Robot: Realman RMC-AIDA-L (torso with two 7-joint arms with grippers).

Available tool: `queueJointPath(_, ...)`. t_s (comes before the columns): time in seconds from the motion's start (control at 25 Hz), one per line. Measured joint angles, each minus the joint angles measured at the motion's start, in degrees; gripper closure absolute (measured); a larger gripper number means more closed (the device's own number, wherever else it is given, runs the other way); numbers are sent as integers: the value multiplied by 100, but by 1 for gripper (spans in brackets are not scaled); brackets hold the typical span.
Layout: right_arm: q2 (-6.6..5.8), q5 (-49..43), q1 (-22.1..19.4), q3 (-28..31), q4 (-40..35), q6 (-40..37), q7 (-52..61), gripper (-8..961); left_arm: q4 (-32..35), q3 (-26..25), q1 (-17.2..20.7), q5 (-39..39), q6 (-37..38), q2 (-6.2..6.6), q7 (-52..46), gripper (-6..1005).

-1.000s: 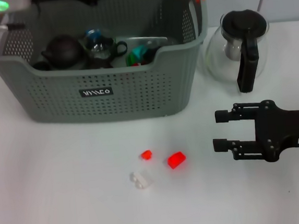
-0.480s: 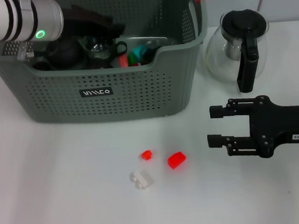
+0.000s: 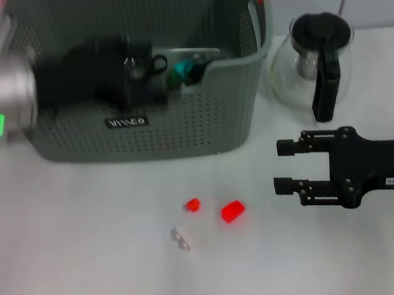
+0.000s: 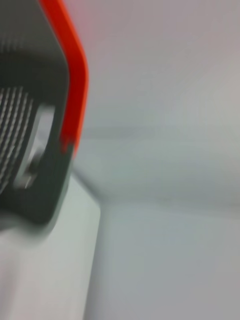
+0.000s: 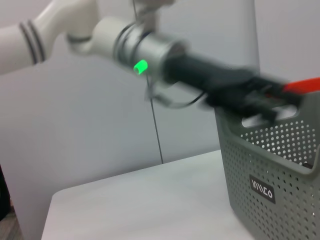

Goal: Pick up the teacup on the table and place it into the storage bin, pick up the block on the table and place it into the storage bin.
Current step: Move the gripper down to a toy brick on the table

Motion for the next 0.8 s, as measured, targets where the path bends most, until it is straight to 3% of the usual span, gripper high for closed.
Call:
queueJointPath(0.08,-1,2,-1,3,0,-1,0,267,263,-4,451,-407,363,-3,1128,283)
queueJointPath(0.12,0,1,-5,5,0,-1,0,267,263,-4,451,-407,363,-3,1128,259)
queueJointPath(0.2,0,1,-12,16,-7,-2,9,267,762,24,918,-559,708,7,2342,209)
queueJointPath(0.24,-1,1,-17,25,-11,-1,15,267,865,39,971,-535,723,9,2482,184)
queueJointPath(0.36,-10,1,-18,48,-1,-1,28,267,1381,72,1021,-299,694,16,2753,110)
queueJointPath(0.56,-17,0,-38,68,2,-1,31,266,2022,76,889,-38,645,7,2809,67)
queueJointPath(0.8,-20,-10,-61,137,2,-1,34,266,2425,450,864,-6,220,2,2817,66)
